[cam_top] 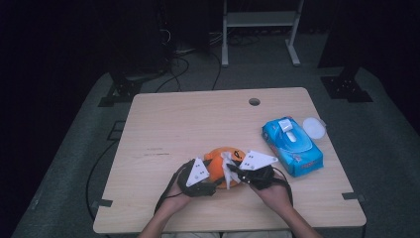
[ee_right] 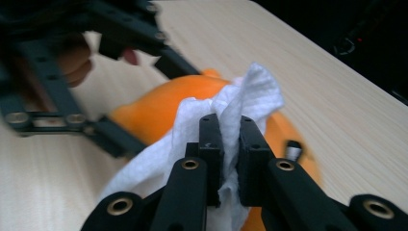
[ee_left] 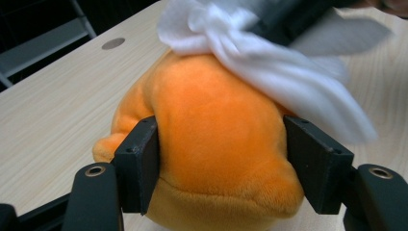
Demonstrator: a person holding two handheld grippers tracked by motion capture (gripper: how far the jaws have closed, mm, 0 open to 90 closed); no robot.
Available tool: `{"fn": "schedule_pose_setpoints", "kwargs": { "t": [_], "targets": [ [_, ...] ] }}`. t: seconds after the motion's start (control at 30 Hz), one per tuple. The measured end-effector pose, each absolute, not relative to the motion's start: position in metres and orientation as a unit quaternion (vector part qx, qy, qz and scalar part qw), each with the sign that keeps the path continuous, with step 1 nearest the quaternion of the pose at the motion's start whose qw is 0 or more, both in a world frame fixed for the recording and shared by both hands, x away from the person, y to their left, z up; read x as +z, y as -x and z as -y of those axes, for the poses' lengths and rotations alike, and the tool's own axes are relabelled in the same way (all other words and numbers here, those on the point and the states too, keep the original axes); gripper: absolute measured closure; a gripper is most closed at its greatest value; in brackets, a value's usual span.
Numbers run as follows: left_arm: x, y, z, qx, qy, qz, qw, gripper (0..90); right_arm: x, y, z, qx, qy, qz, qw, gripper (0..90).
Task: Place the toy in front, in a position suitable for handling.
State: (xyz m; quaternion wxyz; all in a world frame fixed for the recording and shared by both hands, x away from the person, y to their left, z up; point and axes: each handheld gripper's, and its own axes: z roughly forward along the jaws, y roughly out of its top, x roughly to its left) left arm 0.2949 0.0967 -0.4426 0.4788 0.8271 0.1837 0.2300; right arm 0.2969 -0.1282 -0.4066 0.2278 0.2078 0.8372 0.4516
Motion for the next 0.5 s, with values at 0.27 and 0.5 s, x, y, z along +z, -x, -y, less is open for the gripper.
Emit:
{"fn": "schedule_pose_setpoints", "kwargs": {
  "t": [0.27, 0.5],
  "targets": [
    [-0.449, -0.312, -0.108, 0.173, -0.792, -0.287, 0.511, 6.3, -0.42, -0.317, 0.157, 0.438, -0.262, -0.83, 0.222, 82.4],
    [-0.446, -0.304, -0.104, 0.192, -0.807, -0.24, 0.505, 29.8, -0.412, -0.301, 0.136, 0.449, -0.224, -0.836, 0.223, 82.3]
  ]
}}
